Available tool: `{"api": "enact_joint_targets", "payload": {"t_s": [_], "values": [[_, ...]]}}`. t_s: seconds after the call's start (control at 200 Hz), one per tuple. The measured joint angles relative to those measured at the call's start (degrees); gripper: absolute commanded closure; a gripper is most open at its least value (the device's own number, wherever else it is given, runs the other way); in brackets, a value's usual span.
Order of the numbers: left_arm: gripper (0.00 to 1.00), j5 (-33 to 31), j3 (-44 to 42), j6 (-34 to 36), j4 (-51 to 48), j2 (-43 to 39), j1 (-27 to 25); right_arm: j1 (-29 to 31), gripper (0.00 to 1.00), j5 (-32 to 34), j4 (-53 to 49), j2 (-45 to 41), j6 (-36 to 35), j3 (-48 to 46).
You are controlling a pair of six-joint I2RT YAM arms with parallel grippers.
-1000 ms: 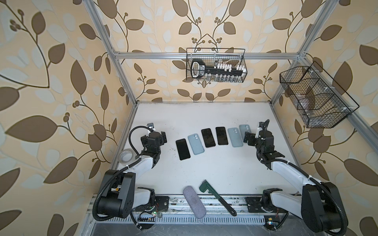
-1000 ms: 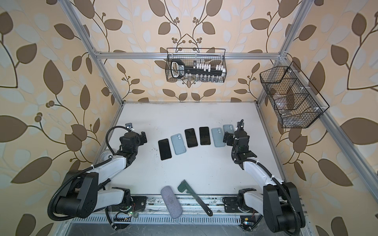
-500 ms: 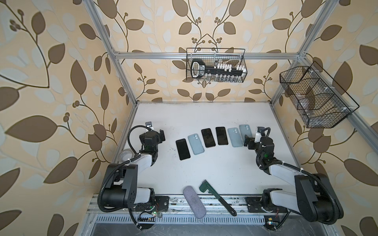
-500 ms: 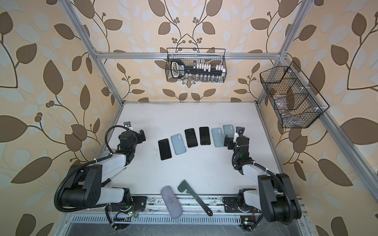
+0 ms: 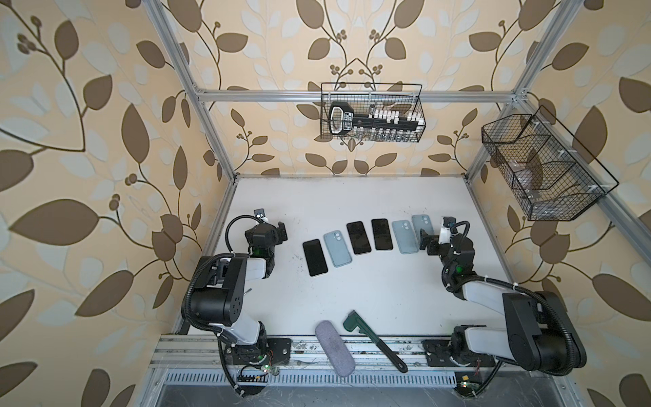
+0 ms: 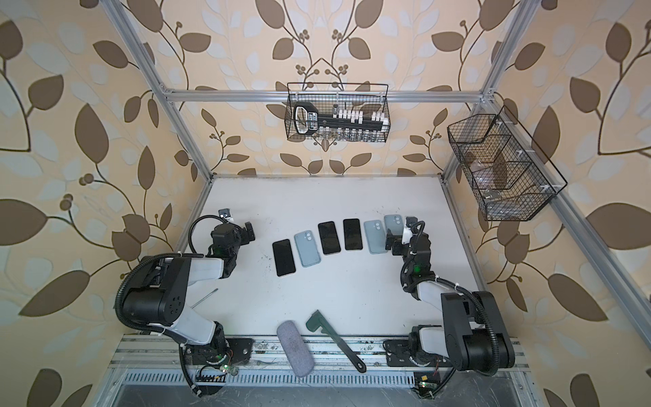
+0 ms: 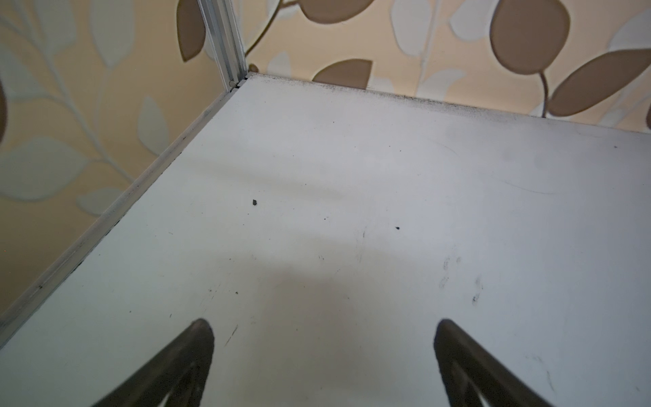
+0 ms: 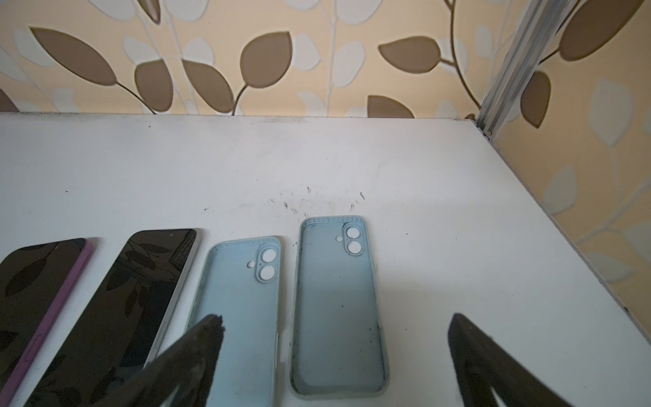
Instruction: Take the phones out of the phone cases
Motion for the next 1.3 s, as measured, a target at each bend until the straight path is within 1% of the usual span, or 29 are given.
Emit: {"api": "enact_joint_targets", "payload": {"t_s": [0.22,0.475,0.61,0.725,0.79,0.925,0.99,1.08,1.22,1.3], "values": [[0.01,0.52,0.37,0.02,-1.86,-1.38,0.00,-0.61,0.00,-1.99,0.83,0.00,0.02,-0.04],[0.01,0.76,0.39,0.04,-9.20,-13.33,0.00,-1.49,0.00,-3.54,1.42,0.00,0.22,-0.33],[0.01,-0.20,-0.96,0.17,-9.75,-16.48,0.00,-2.27,0.00,-4.96,2.91,0.00,0.24,-1.57],[0.01,-0.37,-2.49,0.20,-10.99,-16.52,0.00,-2.36,0.00,-5.66,5.77,0.00,0.24,-4.04],[0.01,-0.33,-2.64,0.28,-12.41,-16.50,0.00,-2.40,0.00,-6.16,9.75,1.11,0.28,-6.23],[0.01,-0.31,-2.84,0.37,-12.98,-16.50,0.00,-2.49,0.00,-6.43,10.97,2.08,0.26,-7.65],[0.01,-0.33,-3.82,0.35,-11.67,-15.96,0.00,-2.49,0.00,-6.43,11.87,2.08,0.26,-7.65],[0.01,-0.22,-5.86,0.39,-8.55,-12.63,0.00,-2.49,0.00,-6.43,12.52,2.08,0.24,-7.65],[0.01,0.68,-5.92,0.81,-6.64,-5.22,0.22,-2.43,0.00,-6.40,12.76,2.08,0.24,-7.65],[0.01,1.60,-6.34,0.87,-5.73,-3.91,0.74,-2.25,0.00,-6.32,12.76,2.08,0.24,-7.65]]}}
